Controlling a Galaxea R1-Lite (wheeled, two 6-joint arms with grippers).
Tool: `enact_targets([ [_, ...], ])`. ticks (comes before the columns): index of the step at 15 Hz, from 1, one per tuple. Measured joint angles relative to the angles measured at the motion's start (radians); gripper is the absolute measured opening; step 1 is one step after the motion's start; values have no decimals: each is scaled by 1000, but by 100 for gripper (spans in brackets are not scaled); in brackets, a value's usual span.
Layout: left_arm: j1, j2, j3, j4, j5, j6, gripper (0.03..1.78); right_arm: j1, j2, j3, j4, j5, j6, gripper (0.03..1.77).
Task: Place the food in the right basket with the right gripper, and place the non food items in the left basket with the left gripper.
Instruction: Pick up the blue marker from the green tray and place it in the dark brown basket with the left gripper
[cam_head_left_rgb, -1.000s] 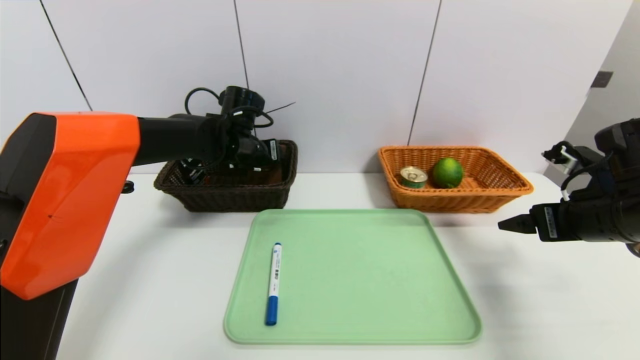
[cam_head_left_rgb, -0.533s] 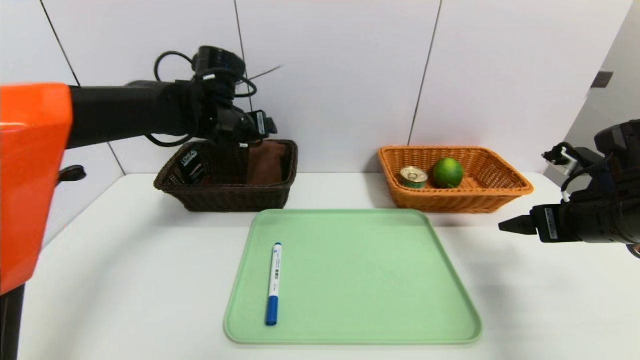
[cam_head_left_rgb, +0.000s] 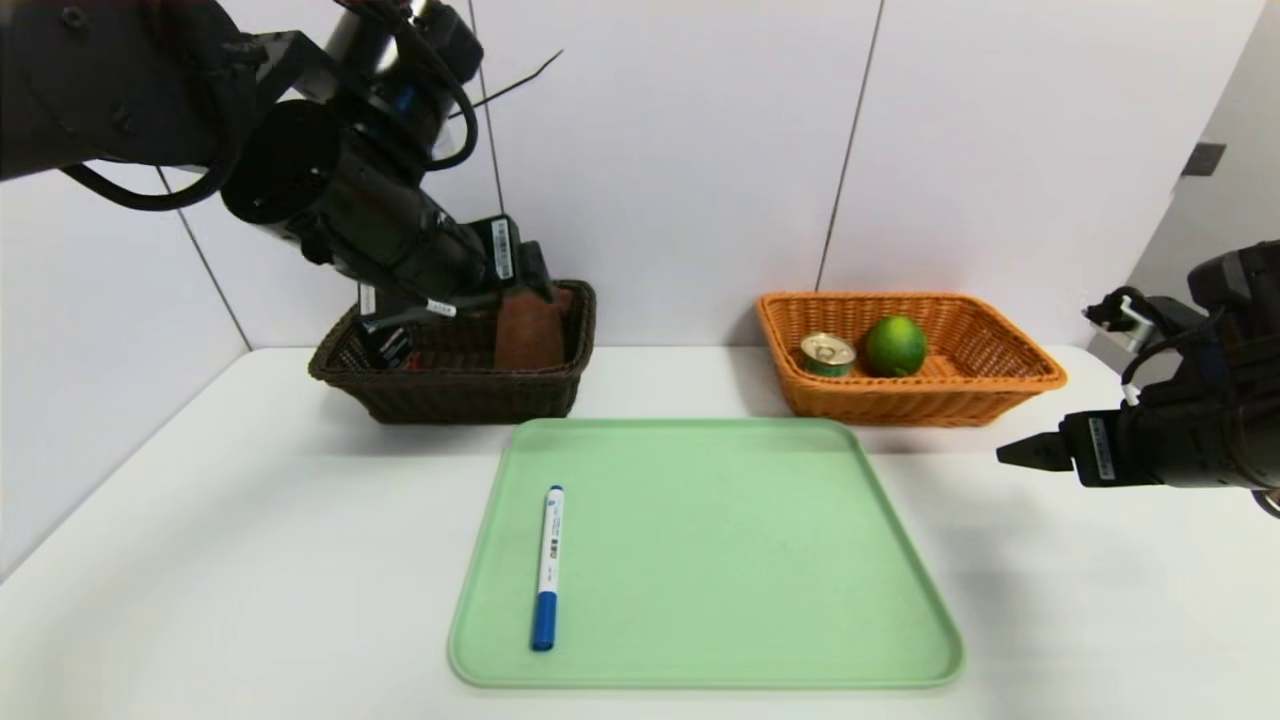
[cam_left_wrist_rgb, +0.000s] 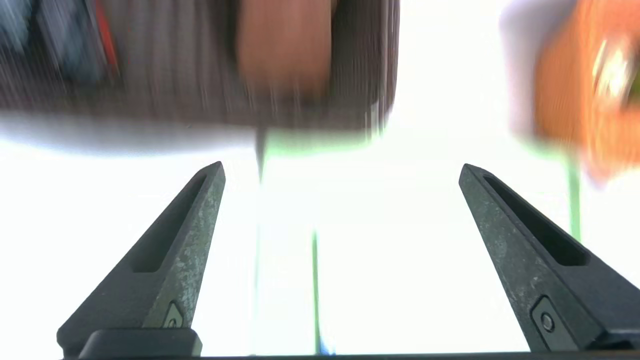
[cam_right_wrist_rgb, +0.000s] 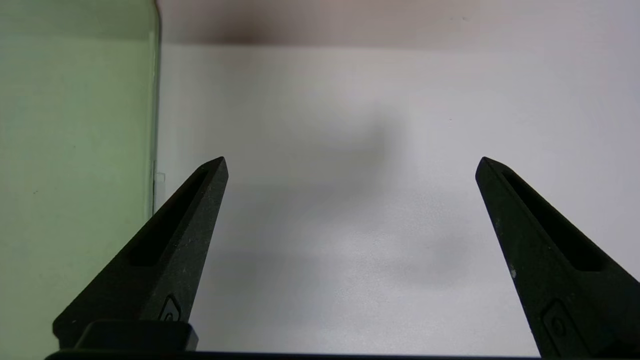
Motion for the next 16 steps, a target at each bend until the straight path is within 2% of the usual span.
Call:
enact_targets([
  [2,-71,-18,6,134,-10,-74,167,0,0,1,0,0,0,171],
  [4,-140,-21,48,176,-40,-140,167,-2,0,1,0,0,0,171],
  [6,-187,-11,114,177,-60,-198,168,-4,0,-1,-1,0,-1,171],
  [9,-215,16,196,174,-141,-239,169,-4,0,-1,-1,0,-3,171],
  [11,-219,30,251,156,-144,-235,169,-4,0,-1,-1,0,-3,171],
  [13,-223,44,302,92,-143,-229,169,-4,0,0,-1,-1,-3,171],
  [16,-223,81,324,54,-140,-227,169,-2,-1,2,0,-2,-3,171],
])
